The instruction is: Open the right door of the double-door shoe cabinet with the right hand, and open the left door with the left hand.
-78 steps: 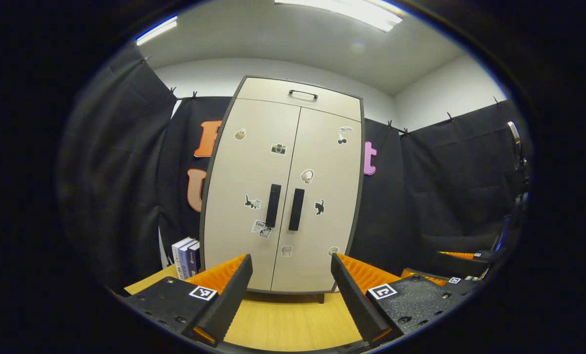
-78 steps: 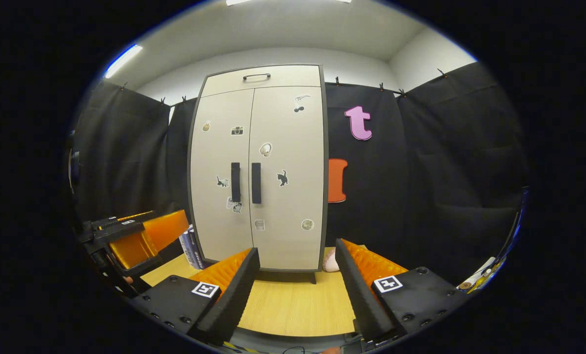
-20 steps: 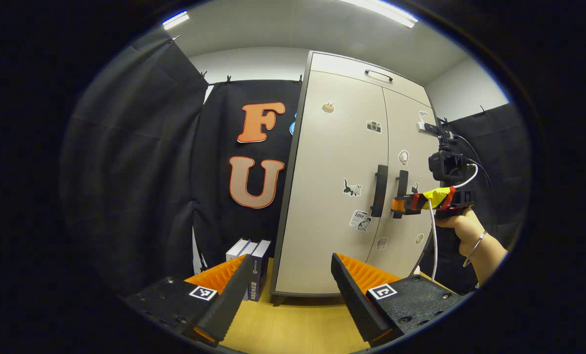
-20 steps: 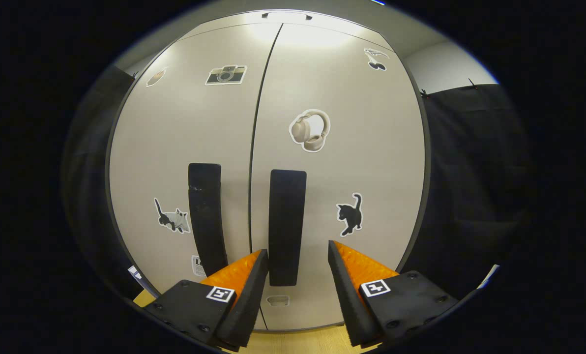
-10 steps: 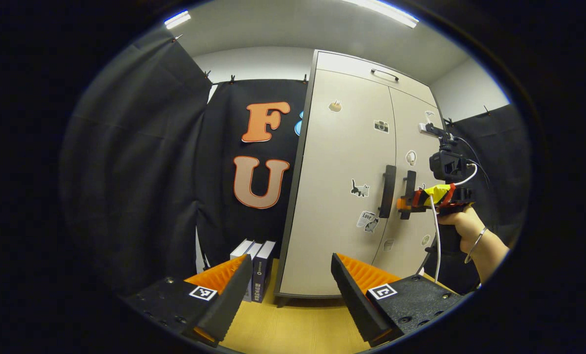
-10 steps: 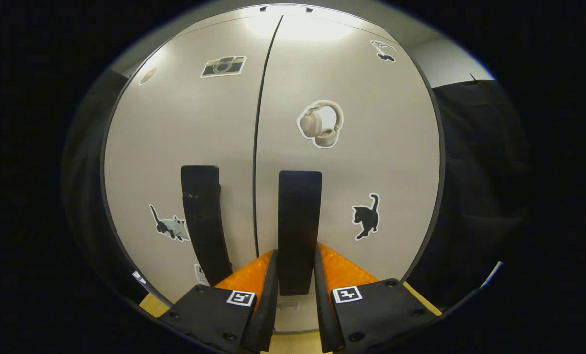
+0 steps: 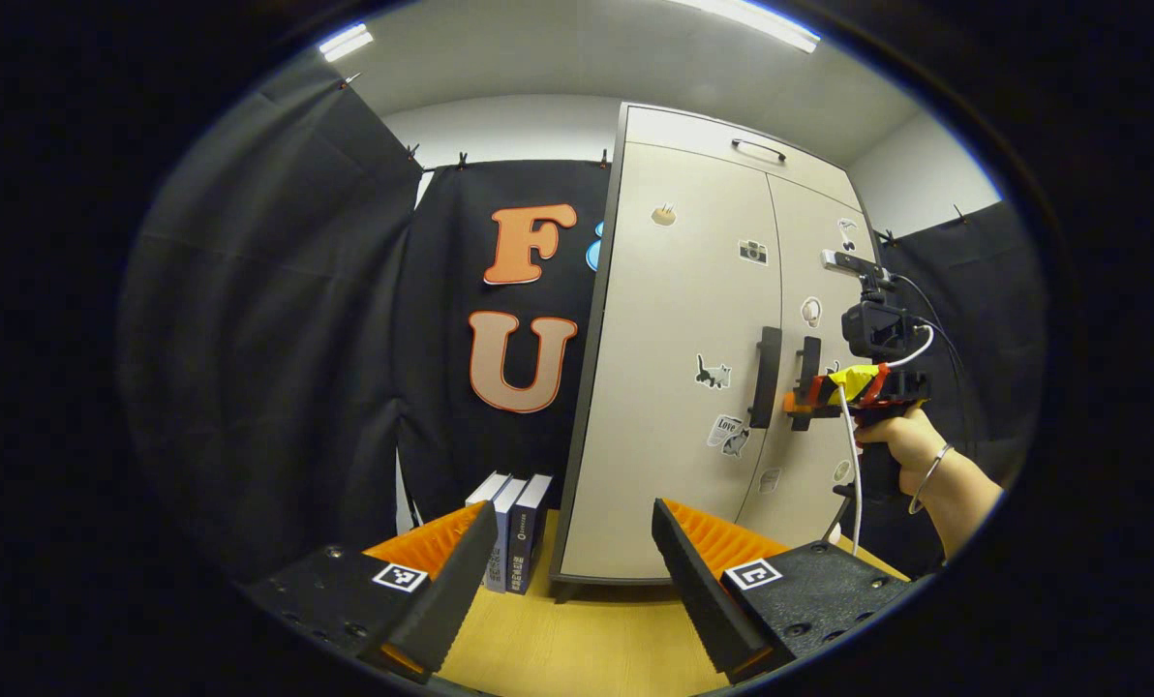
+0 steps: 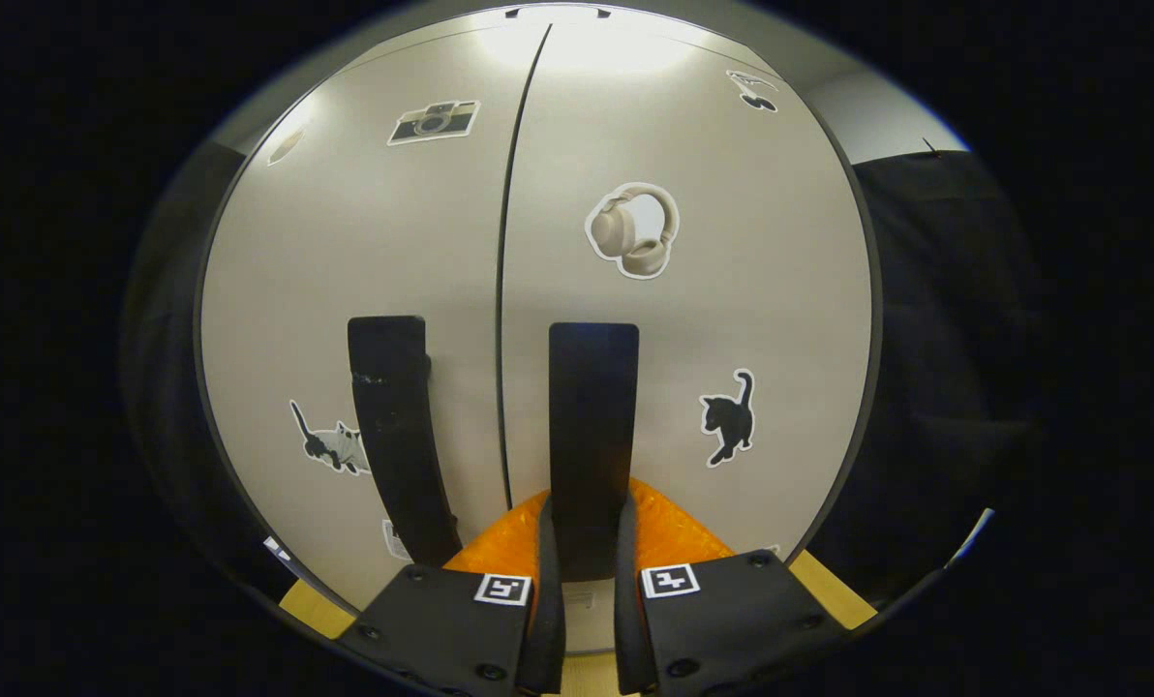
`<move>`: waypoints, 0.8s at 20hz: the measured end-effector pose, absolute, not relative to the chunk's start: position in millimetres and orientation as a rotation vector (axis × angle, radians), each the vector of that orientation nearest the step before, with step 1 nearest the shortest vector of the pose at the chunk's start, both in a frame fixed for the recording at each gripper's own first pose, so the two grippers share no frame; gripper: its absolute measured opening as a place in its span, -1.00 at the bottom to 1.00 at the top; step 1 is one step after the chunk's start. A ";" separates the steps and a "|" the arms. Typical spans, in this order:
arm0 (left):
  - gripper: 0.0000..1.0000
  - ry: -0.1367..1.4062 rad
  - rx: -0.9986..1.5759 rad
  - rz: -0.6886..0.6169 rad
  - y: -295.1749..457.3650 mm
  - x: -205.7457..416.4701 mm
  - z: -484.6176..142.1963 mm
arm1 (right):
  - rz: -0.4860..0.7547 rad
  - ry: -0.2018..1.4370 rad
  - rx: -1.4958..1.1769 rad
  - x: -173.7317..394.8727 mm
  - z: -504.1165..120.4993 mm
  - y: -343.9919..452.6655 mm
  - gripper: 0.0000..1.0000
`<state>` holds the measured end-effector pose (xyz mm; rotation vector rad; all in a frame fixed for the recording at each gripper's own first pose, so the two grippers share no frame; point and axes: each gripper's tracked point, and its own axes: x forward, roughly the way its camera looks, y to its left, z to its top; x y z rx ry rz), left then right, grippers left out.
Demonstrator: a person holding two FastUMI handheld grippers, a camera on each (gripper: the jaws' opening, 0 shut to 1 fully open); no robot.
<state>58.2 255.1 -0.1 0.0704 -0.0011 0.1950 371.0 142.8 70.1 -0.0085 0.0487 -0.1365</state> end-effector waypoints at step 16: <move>0.92 -0.026 0.060 0.204 220.0 1.5 15.7 | -0.070 0.041 -0.070 327.8 71.7 130.7 -0.58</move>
